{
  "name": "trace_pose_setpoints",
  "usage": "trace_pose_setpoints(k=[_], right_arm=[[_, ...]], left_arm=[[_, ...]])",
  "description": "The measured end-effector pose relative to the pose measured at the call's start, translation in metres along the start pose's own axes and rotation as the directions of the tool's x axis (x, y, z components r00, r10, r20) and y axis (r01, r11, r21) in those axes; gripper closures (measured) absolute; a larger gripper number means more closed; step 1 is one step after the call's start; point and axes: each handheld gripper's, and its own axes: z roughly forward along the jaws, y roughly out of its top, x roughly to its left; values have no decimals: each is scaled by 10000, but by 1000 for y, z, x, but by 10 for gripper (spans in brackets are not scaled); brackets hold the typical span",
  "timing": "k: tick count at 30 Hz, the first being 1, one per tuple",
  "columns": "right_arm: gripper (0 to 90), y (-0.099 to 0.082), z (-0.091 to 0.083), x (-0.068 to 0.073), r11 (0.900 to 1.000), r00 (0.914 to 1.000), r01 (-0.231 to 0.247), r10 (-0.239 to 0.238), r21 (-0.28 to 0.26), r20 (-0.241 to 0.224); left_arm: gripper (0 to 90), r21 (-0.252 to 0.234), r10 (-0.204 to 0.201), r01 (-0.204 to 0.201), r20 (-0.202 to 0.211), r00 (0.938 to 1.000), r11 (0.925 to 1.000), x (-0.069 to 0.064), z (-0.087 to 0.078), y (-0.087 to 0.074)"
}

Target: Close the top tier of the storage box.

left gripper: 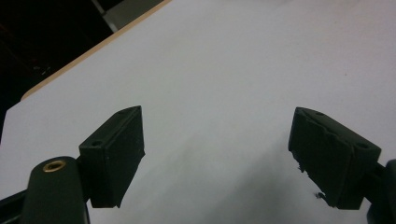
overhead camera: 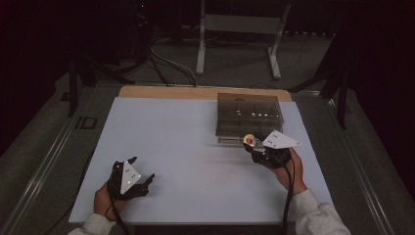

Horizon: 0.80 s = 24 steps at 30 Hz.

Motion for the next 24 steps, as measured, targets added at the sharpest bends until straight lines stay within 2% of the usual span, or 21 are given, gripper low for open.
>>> trace_pose_setpoints(k=[8,24], right_arm=[[466,9,13,-5,9999,9999,56,-58,127,134],[466,17,37,-4,9986,9996,208,-216,482,169]], left_arm=[[199,18,31,-31,26,10000,10000,0,0,0],[199,6,2,-2,65,10000,10000,0,0,0]])
